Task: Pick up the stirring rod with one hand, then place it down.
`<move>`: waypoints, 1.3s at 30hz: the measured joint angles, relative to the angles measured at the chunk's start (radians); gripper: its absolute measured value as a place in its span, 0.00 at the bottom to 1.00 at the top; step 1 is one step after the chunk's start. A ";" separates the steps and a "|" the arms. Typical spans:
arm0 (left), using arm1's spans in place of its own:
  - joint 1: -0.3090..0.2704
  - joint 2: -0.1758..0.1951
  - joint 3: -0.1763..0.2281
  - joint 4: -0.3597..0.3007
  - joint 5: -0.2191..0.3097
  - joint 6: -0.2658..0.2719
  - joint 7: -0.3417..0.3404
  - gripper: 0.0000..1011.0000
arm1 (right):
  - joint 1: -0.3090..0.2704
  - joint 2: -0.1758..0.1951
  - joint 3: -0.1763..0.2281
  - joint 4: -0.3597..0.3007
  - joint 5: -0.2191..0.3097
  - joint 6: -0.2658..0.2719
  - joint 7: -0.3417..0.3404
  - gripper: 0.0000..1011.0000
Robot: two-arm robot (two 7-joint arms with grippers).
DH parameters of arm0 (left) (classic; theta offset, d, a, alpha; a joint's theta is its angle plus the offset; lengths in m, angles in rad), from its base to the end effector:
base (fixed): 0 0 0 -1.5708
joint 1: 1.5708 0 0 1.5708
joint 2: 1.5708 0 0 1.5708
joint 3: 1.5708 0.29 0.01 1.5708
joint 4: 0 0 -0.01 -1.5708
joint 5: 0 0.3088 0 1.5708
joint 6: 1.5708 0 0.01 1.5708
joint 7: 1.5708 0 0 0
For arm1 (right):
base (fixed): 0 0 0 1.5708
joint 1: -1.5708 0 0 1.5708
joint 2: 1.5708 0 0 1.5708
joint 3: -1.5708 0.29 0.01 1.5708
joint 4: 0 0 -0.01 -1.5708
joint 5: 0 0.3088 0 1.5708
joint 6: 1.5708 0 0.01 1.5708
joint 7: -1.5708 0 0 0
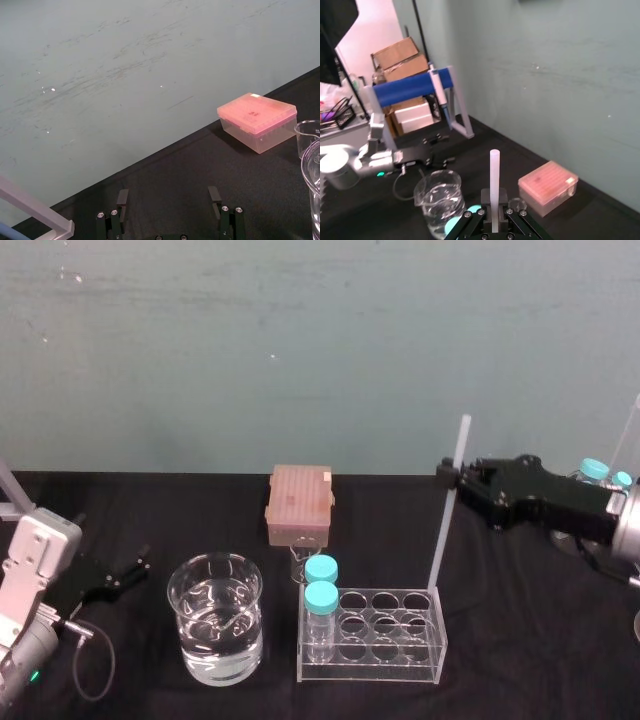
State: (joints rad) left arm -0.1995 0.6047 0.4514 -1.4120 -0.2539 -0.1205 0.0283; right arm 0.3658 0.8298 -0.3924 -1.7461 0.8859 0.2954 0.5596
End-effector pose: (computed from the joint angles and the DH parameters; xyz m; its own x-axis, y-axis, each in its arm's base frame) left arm 0.3581 0.0827 -0.3023 0.2923 0.8803 0.3738 -0.9553 0.2873 0.0703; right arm 0.3729 -0.0962 -0.1351 0.8138 -0.5792 -0.0479 0.5721 0.8128 -0.1095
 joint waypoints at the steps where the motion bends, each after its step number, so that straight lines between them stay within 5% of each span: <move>1: 0.000 0.000 0.000 0.000 0.000 0.000 0.000 0.99 | -0.004 0.005 -0.002 -0.001 0.001 -0.004 0.004 0.07; 12: 0.000 0.000 0.000 0.000 0.000 0.000 0.000 0.99 | -0.014 0.022 -0.041 0.015 -0.008 -0.056 0.034 0.07; 39: 0.000 0.000 0.000 0.000 0.000 0.000 0.000 0.99 | 0.020 -0.045 -0.117 0.139 -0.095 -0.095 0.061 0.07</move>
State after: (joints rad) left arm -0.1996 0.6047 0.4514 -1.4120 -0.2539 -0.1206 0.0283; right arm 0.3859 0.7850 -0.5093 -1.6067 0.7905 0.2004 0.6202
